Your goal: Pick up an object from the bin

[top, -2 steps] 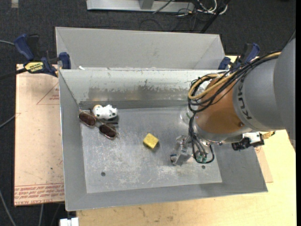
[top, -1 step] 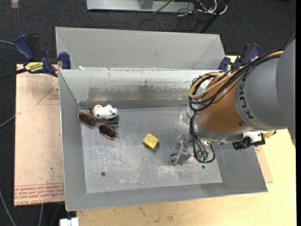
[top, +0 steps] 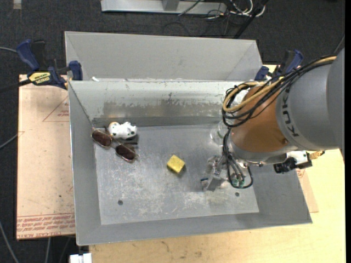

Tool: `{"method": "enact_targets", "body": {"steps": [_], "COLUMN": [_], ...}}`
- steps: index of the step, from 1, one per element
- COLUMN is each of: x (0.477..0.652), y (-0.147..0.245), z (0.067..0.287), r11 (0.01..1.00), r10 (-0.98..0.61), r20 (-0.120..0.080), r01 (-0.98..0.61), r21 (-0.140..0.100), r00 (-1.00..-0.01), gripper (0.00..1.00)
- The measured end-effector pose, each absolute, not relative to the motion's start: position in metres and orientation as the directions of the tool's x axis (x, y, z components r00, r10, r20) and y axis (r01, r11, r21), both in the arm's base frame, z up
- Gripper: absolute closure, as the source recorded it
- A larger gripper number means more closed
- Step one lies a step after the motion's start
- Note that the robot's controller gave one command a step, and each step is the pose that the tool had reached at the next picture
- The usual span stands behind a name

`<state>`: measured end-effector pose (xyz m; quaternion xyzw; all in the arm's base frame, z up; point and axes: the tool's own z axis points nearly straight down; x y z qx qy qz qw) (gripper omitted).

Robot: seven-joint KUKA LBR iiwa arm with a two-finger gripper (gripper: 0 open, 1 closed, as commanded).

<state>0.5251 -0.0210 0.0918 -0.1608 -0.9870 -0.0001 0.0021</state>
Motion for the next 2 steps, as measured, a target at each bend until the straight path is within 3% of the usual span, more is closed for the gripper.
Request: {"method": "enact_targets", "body": {"steps": [2], "x": [0.527], "y": [-0.021], "z": [0.124], "r11": [0.949], "r10": [0.317], "r20": [-0.003], "r01": [0.317], "r21": [0.002], "r00": [-0.949], "gripper": [1.00]}}
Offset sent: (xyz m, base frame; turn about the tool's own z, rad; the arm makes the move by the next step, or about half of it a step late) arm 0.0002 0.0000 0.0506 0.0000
